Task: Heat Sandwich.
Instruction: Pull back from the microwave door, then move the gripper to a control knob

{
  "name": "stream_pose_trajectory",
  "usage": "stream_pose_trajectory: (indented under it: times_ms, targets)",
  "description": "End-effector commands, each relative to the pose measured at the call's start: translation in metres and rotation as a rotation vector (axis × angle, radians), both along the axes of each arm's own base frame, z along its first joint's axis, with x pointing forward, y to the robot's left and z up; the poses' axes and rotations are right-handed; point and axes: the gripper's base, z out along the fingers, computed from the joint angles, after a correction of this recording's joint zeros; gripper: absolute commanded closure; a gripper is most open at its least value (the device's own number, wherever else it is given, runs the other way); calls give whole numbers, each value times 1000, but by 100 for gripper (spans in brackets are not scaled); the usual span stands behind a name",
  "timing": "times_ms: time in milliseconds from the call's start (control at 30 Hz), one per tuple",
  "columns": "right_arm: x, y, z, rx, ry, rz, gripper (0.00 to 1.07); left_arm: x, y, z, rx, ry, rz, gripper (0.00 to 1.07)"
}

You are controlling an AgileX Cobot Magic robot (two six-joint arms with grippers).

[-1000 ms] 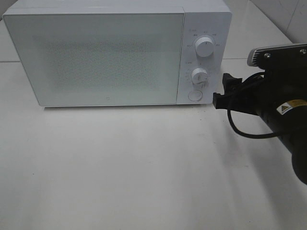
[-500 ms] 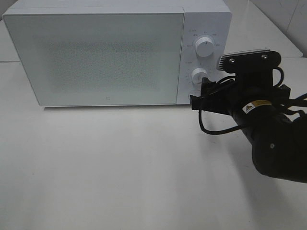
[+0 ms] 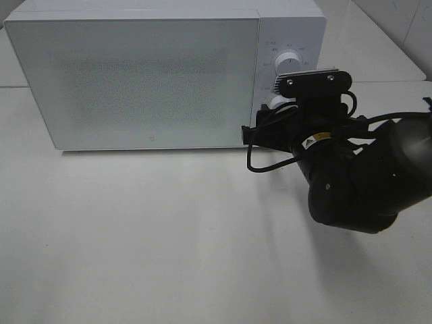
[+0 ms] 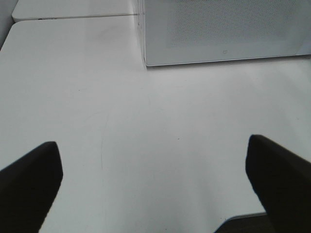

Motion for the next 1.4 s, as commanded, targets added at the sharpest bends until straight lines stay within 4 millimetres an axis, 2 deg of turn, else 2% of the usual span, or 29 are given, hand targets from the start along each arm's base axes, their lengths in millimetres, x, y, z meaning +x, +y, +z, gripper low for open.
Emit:
stream_pose_trajectory:
  times_ms: [33,367,833,1100,1233,1267,1300,1367,1400]
  targets:
    - [12,1,-3,18,-3,-21,32,-4,-1,-1,-6,-19,0,9]
    - [37,6,-17,29,20,-39,32,-4,-1,-1,-6,-19,-1,9]
    - [31,4,-10,32,12,-40,32,-4,-1,-1,-6,-19,-1,9]
    - [27,9,-9,36,15,-30,32,-4,-1,-1,-6,-19,-1,9]
    - [27,9,-10,39,18,-34,38,-4,-1,-1,-6,-19,-1,9]
    - [27,9,-10,44,17,-36,46,-4,-1,-1,-6,-19,-1,9]
    - [27,9,-10,44,17,-36,46,-4,-1,-1,-6,-19,-1,9]
    - [27,8,-9,52,16,-40,55,-4,-1,-1,-6,-19,-1,9]
    - [28,6,-9,64,17,-48,65,-4,-1,-1,-6,-19,-1,9]
